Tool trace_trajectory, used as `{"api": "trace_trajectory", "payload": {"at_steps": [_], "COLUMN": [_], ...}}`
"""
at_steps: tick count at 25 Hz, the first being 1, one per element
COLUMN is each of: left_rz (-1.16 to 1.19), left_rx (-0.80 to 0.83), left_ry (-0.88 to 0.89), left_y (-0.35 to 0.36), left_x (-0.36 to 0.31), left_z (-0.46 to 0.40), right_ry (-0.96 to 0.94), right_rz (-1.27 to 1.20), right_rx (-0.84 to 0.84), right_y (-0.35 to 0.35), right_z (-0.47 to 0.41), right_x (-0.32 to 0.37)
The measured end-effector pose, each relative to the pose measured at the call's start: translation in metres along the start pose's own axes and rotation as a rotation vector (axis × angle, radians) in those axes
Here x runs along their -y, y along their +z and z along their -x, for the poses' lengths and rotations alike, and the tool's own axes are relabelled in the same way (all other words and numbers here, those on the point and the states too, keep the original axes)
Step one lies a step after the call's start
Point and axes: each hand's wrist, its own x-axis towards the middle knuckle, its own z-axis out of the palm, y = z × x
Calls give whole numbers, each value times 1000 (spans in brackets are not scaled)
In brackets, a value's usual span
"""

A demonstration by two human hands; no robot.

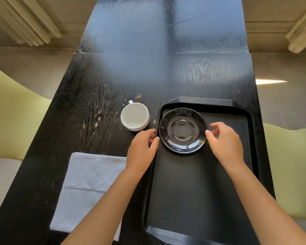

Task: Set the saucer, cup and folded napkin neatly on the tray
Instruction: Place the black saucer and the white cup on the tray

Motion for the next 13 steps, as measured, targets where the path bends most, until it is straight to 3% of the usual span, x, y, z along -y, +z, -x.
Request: {"api": "trace_trajectory", "payload": {"at_steps": [2, 4, 7, 10, 13], "left_rz": [-132, -335, -601, -695, -703], "left_rx": [-113, -184, -54, 76, 40], "left_ry": [159, 287, 337, 406, 501], "left_y": [-21, -38, -54, -60, -63], "left_x": [19, 39, 57, 65, 70], "left_z": [7, 3, -16, -32, -42], "right_ry": [-265, -579, -1001, -1132, -1168], "right_rz": [105, 172, 396, 494, 516], "right_rx": [-92, -64, 9, 127, 169], "right_y": [9, 30, 71, 94, 100], "right_z": [6, 10, -1, -13, -21], "right_x": [22, 49, 78, 96, 100]}}
